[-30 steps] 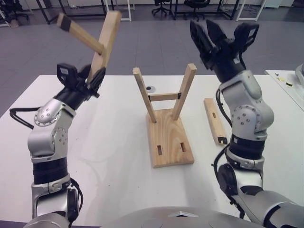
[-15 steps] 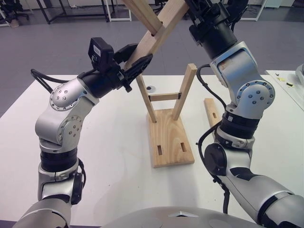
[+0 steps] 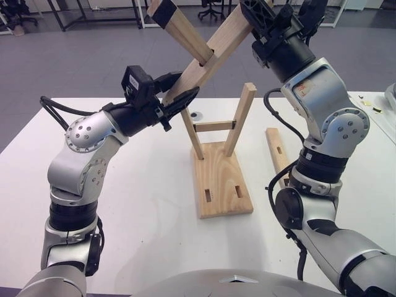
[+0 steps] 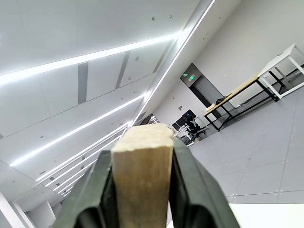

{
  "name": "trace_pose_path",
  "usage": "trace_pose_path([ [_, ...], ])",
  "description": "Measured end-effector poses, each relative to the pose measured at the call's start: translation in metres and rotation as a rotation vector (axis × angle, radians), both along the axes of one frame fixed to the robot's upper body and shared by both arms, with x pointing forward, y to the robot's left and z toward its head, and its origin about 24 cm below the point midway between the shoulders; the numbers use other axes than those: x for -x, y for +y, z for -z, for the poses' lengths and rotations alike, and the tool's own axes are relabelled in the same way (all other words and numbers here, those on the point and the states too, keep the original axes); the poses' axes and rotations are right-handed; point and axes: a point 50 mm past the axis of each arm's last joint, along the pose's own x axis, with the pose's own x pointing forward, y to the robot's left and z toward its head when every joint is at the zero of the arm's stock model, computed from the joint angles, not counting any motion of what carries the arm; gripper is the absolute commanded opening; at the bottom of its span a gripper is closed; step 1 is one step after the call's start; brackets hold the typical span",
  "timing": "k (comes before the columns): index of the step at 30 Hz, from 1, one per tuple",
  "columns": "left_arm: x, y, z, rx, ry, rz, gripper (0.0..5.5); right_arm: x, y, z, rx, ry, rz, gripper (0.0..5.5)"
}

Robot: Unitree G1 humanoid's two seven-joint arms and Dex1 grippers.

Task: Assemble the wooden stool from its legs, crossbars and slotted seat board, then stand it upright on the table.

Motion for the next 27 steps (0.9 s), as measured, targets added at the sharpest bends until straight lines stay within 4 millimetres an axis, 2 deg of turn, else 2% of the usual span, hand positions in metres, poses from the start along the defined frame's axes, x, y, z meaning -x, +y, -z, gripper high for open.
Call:
trace_pose_path([
  [1, 0.001, -0.001, 0.003, -0.011, 0.008, -0.001, 2.00, 0.002, -0.002, 0.005, -0.007, 0.036, 0.009, 1.07],
  [2, 0.001, -0.002, 0.008, -0.021, 0.023, 0.001, 2.37, 0.003, -0.005, 0.010, -0.010, 0.077, 0.023, 1.06],
  [3, 0.003, -0.002, 0.011, -0.029, 0.031, 0.005, 2.44, 0.005, -0.008, 0.014, 0.000, 0.099, 0.044, 1.05],
  [5, 0.006, 0.007, 0.029, -0.049, 0.102, -0.040, 2.73, 0.012, -0.042, 0.030, 0.035, 0.190, 0.229, 1.04],
  [6, 0.007, 0.008, 0.031, -0.048, 0.109, -0.048, 2.98, 0.014, -0.048, 0.035, 0.037, 0.222, 0.255, 1.03],
  [7, 0.011, 0.011, 0.035, -0.041, 0.115, -0.079, 3.03, 0.021, -0.059, 0.057, 0.075, 0.334, 0.291, 1.03],
  [10, 0.014, 0.022, 0.042, -0.006, 0.137, -0.161, 3.03, 0.036, -0.077, 0.084, 0.231, 0.441, 0.369, 1.03],
  [14, 0.016, 0.029, 0.061, 0.080, 0.190, -0.284, 3.03, 0.060, -0.084, 0.114, 0.390, 0.544, 0.402, 1.03],
  [19, 0.012, 0.049, 0.081, 0.162, 0.244, -0.436, 3.03, 0.070, -0.074, 0.111, 0.488, 0.484, 0.404, 1.03],
  [27, 0.008, 0.055, 0.085, 0.162, 0.238, -0.480, 3.03, 0.076, -0.071, 0.113, 0.537, 0.416, 0.488, 1.03],
])
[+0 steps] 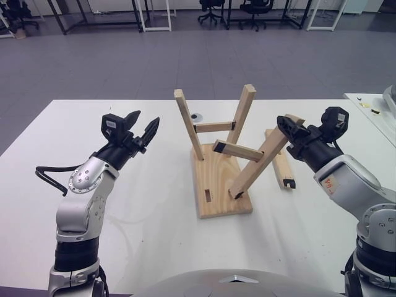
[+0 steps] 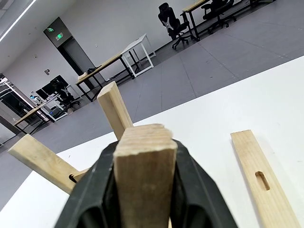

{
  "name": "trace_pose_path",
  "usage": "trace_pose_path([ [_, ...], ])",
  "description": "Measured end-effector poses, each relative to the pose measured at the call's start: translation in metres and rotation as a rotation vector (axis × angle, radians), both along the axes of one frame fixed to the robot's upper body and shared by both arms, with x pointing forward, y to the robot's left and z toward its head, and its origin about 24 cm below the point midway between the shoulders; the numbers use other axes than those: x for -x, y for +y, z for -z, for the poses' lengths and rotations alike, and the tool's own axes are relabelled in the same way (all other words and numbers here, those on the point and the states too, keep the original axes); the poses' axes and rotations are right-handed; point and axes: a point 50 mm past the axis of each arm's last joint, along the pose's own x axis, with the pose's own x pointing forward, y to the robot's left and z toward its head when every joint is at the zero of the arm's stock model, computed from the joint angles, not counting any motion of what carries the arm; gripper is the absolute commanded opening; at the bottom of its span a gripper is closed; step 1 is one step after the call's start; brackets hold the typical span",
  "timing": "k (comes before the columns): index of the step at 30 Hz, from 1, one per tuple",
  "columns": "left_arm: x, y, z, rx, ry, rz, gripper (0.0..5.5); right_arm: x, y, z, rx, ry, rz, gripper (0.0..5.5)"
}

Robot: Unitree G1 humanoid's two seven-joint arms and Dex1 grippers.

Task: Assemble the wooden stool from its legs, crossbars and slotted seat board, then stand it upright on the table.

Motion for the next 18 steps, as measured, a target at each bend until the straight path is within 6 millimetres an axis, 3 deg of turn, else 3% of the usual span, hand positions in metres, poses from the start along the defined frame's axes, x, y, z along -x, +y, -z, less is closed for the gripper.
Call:
trace_pose_path([
  [12, 0.000, -0.003, 0.001, -0.011, -0.004, 0.020, 3.03, 0.005, 0.003, -0.006, 0.096, -0.039, 0.046, 1.03],
  [18, 0.000, -0.002, 0.001, -0.013, -0.004, 0.021, 3.03, 0.026, 0.014, 0.016, 0.181, -0.247, -0.021, 1.03],
])
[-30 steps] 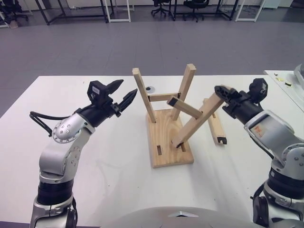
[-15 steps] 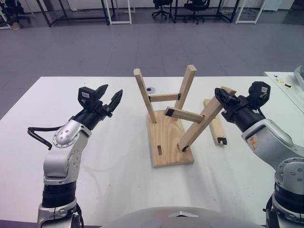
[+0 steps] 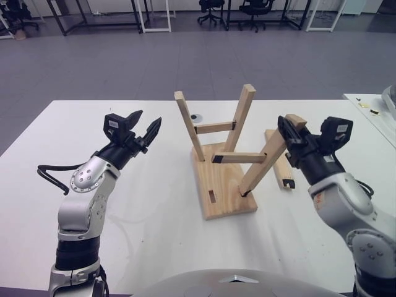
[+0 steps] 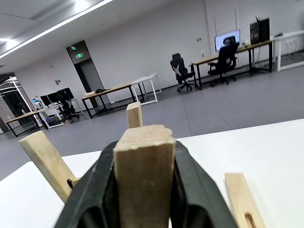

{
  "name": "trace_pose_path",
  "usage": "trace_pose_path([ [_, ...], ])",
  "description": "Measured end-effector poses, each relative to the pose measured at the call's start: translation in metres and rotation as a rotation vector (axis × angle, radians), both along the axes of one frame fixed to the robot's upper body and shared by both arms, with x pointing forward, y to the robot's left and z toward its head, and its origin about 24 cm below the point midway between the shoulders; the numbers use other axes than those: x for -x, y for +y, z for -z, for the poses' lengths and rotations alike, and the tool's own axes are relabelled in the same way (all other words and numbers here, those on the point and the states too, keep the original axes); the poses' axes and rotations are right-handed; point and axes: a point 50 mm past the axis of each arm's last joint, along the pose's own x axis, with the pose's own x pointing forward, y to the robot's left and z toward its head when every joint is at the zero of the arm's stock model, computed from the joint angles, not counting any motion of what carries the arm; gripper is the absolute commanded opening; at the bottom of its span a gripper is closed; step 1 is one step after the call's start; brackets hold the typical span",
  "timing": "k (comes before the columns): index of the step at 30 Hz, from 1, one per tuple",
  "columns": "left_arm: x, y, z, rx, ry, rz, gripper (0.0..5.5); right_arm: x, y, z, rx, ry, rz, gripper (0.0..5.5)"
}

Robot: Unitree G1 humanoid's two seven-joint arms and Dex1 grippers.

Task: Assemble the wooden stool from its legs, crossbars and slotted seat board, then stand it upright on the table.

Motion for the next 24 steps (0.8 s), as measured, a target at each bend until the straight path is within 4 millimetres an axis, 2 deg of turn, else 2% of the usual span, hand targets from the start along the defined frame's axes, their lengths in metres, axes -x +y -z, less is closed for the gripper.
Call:
trace_pose_path([
  [5, -0.001, 0.001, 0.002, -0.001, 0.010, 0.001, 3.03, 0.016, 0.000, 0.016, 0.008, -0.098, 0.014, 1.03],
  [17, -0.002, -0.006, 0.006, 0.008, 0.024, 0.020, 3.03, 0.016, 0.006, 0.016, 0.012, -0.103, 0.002, 1.03],
  [24, -0.002, -0.006, 0.006, 0.008, 0.026, 0.020, 3.03, 0.020, 0.016, 0.020, 0.097, -0.058, -0.045, 1.03],
])
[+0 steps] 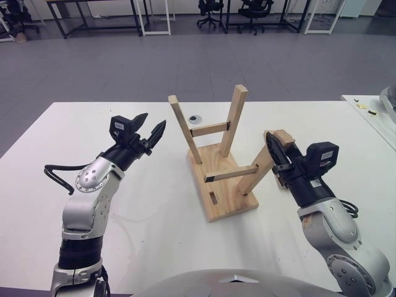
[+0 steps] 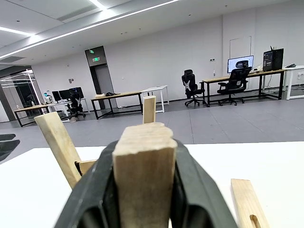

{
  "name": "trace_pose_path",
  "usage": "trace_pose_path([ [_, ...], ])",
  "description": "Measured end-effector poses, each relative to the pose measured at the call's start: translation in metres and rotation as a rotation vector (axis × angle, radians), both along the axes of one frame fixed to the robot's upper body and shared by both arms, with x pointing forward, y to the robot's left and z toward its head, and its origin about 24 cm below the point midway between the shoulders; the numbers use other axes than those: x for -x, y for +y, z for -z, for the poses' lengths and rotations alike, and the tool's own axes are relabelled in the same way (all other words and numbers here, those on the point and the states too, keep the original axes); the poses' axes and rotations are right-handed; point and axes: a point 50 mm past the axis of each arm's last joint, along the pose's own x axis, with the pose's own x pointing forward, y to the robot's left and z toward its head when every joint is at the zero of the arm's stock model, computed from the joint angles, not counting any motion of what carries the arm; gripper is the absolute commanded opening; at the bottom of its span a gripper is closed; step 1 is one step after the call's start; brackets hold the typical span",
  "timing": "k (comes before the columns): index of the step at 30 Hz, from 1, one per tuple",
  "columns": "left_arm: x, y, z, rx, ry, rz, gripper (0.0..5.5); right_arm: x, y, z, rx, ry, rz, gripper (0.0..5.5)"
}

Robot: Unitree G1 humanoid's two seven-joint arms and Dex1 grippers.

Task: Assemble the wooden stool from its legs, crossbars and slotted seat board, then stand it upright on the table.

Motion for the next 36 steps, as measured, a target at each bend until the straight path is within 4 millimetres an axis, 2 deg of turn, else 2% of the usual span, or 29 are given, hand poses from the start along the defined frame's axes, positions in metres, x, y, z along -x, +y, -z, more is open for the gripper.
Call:
trace_pose_path([
  [7, 0.000, -0.003, 0.002, -0.010, 0.006, 0.005, 3.03, -0.006, -0.001, -0.004, 0.011, 0.027, -0.009, 1.03],
  [12, 0.001, -0.002, -0.001, -0.036, -0.017, -0.016, 3.03, -0.019, -0.011, -0.004, -0.041, 0.062, -0.040, 1.03],
  [13, 0.001, -0.002, -0.002, -0.037, -0.023, -0.016, 3.03, -0.020, -0.013, -0.004, -0.057, 0.066, -0.044, 1.41],
  [14, 0.001, -0.003, -0.002, -0.037, -0.024, -0.016, 3.03, -0.020, -0.014, -0.002, -0.068, 0.082, -0.053, 1.54],
  [16, 0.001, -0.002, -0.002, -0.038, -0.027, -0.017, 3.03, -0.018, -0.013, 0.022, -0.060, 0.233, -0.071, 1.97],
  [20, 0.001, -0.002, -0.002, -0.044, -0.032, -0.021, 3.03, -0.019, -0.009, 0.011, -0.025, 0.141, -0.108, 2.79],
  [24, 0.001, -0.002, -0.002, -0.047, -0.031, -0.025, 3.03, -0.028, -0.013, -0.018, -0.036, -0.017, -0.096, 3.65],
  [27, 0.002, -0.002, -0.001, -0.050, -0.031, -0.029, 3.03, -0.039, -0.020, -0.053, -0.010, -0.157, -0.107, 4.23],
  [30, 0.002, -0.003, -0.001, -0.052, -0.031, -0.031, 3.03, -0.052, -0.044, -0.102, -0.028, -0.331, -0.050, 4.61],
  [31, 0.002, -0.004, -0.001, -0.052, -0.031, -0.029, 3.03, -0.055, -0.056, -0.119, -0.059, -0.384, -0.013, 4.61],
  [32, 0.001, -0.005, 0.000, -0.049, -0.030, -0.026, 3.03, -0.061, -0.074, -0.126, -0.076, -0.395, 0.064, 4.61],
  [33, 0.001, -0.005, 0.000, -0.050, -0.030, -0.026, 3.03, -0.067, -0.088, -0.120, -0.074, -0.357, 0.137, 4.61],
  [34, 0.001, -0.006, 0.000, -0.050, -0.030, -0.023, 3.03, -0.073, -0.099, -0.105, -0.061, -0.277, 0.202, 4.61],
  [36, 0.001, -0.007, 0.000, -0.050, -0.030, -0.019, 3.03, -0.081, -0.110, -0.042, 0.013, 0.022, 0.271, 4.61],
])
